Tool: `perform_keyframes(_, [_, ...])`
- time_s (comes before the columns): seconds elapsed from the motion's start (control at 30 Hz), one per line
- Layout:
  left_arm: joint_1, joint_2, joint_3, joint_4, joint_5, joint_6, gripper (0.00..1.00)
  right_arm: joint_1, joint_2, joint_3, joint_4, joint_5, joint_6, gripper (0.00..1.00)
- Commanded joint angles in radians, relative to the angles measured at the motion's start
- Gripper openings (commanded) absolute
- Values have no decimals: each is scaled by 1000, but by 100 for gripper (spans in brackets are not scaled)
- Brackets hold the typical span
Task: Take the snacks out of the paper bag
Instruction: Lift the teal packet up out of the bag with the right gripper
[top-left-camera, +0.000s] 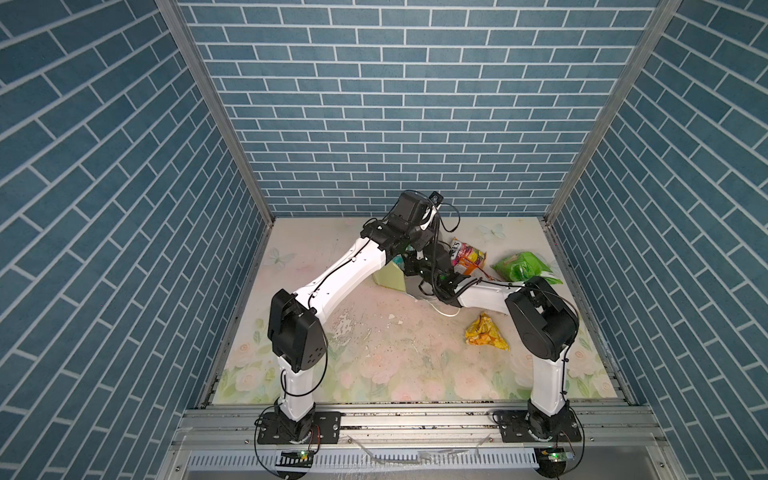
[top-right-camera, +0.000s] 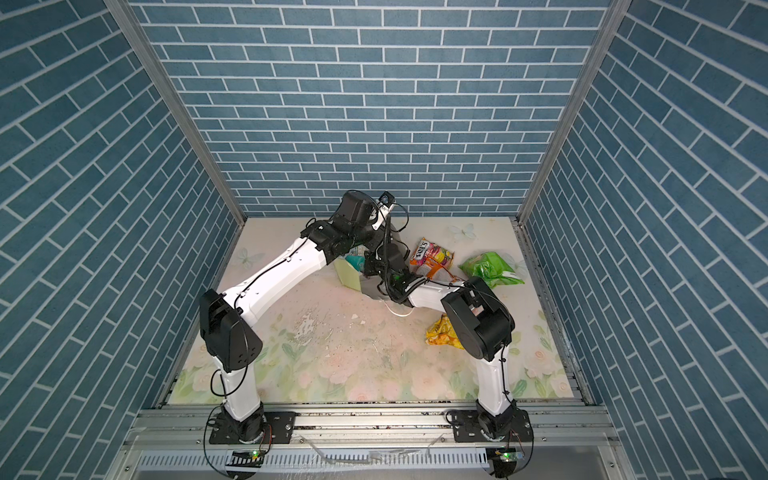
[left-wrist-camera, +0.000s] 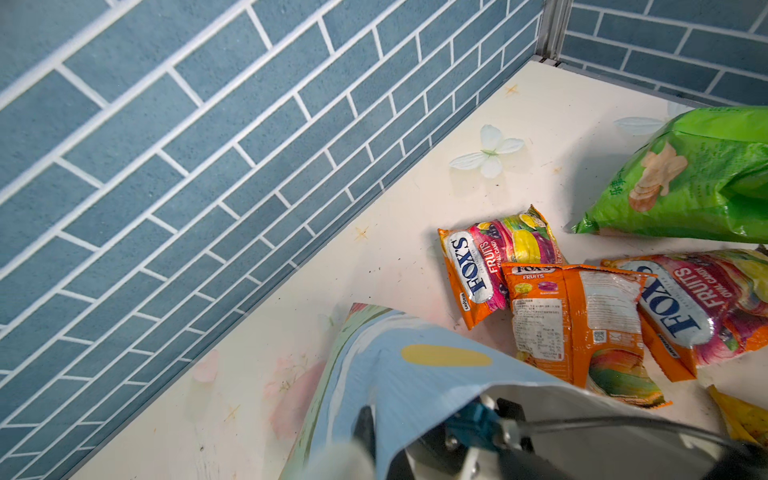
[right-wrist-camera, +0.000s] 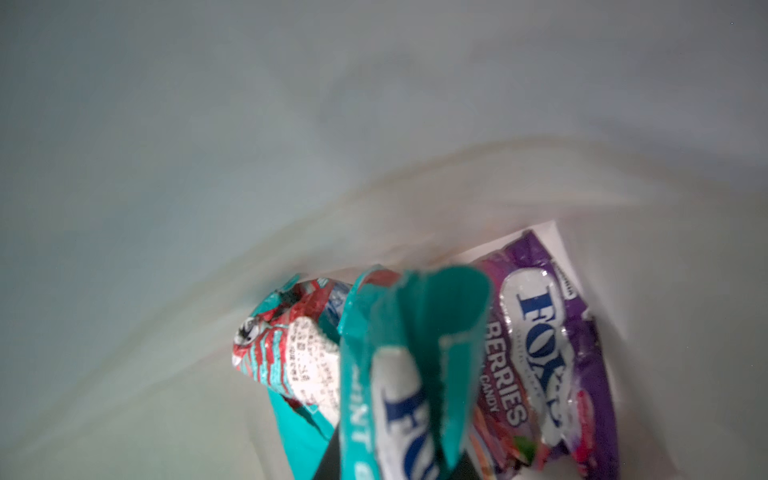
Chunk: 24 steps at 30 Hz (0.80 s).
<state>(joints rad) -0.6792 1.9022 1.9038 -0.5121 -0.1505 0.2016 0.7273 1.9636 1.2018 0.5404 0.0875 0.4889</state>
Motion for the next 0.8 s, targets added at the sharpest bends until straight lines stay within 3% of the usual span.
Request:
perform_keyframes(0.0, [0, 27, 42, -9, -37, -17, 0, -3, -77, -4, 44, 29, -36, 0])
perform_keyframes(0.77, [0, 39, 73, -9, -63, -48, 0, -3, -291, -107, 1, 89, -74, 0])
